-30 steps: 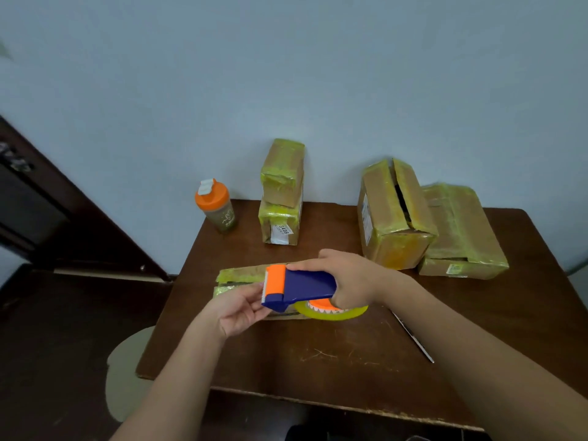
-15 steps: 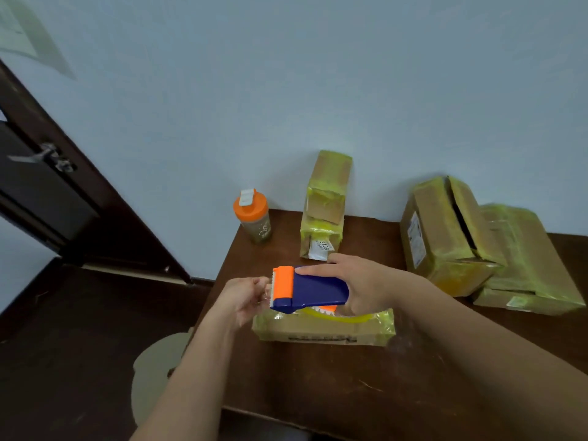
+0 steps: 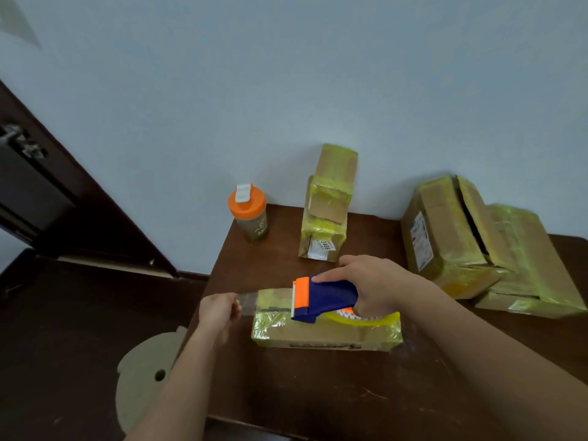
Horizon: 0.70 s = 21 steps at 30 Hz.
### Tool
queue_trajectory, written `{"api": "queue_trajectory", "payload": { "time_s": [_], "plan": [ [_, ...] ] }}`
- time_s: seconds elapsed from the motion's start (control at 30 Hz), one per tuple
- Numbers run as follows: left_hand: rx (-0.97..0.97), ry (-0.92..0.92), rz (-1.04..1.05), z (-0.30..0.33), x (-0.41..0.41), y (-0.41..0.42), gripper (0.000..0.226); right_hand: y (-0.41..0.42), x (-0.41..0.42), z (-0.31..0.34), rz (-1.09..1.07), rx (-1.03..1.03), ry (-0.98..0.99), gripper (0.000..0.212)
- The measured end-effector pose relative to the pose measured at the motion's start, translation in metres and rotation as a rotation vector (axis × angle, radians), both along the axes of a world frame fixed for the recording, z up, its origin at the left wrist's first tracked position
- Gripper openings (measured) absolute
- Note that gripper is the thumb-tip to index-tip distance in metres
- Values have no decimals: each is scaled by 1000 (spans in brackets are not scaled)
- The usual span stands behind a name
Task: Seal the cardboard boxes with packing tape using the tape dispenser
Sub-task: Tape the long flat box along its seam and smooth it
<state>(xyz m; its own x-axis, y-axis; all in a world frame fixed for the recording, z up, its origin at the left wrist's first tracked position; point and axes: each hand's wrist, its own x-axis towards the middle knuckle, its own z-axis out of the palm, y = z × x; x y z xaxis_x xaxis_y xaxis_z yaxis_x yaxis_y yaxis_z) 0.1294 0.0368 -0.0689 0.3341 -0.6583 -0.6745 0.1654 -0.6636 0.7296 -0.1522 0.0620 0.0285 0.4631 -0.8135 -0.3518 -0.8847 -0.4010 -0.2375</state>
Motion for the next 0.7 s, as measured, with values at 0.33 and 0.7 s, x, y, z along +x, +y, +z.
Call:
{"api": "queue_trajectory", "payload": {
  "time_s": [0.33, 0.7],
  "plan": [
    [-139, -223, 37, -21, -9, 14, 14, -2, 18, -6, 5, -6, 70, 75],
    [-151, -188, 102, -36, -11, 18, 15, 0, 24, -1, -7, 23, 108, 74]
  ]
}}
